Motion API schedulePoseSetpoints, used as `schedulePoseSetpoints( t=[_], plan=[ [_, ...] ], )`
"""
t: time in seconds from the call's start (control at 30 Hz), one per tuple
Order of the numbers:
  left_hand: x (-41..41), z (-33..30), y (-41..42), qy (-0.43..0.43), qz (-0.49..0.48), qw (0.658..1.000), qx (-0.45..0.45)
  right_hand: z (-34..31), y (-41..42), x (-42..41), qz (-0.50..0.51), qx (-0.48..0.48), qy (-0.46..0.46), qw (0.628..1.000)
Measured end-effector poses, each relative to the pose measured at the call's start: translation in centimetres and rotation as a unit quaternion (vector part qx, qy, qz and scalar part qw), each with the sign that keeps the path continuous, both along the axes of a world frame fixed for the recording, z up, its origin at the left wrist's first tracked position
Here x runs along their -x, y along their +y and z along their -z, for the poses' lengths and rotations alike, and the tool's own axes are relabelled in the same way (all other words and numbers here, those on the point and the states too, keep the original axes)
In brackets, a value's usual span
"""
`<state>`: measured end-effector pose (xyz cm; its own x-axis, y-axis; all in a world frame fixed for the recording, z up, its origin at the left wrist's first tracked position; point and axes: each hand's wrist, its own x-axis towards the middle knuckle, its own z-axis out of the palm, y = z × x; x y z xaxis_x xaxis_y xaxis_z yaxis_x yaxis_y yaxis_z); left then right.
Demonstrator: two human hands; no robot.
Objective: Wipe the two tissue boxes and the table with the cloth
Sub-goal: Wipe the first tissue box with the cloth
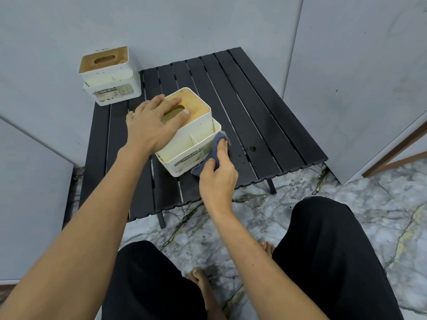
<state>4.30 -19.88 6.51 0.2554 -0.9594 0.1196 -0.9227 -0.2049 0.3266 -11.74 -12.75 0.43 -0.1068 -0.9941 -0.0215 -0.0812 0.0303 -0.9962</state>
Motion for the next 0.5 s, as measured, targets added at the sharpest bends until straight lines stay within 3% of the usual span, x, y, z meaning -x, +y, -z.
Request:
schedulePoseSetpoints(
  t=[0.2,0.33,0.5],
  plan=[
    [0.0,0.2,-0.2,-0.017,0.0,1.0,-0.011,-0.4,3.6,-1.3,-0.057,0.072,0.001,0.996],
    [-0.2,0.2,-0.3,-0.022,0.002,1.0,-0.015,0.2,3.8,-0.7,-0.083,0.054,0.013,0.995],
    [-0.1,0.2,-0.1,-0.023,-0.001,1.0,-0.015,-0.2,0.3,0.3,-0.016,-0.006,0.014,1.0]
  ],
)
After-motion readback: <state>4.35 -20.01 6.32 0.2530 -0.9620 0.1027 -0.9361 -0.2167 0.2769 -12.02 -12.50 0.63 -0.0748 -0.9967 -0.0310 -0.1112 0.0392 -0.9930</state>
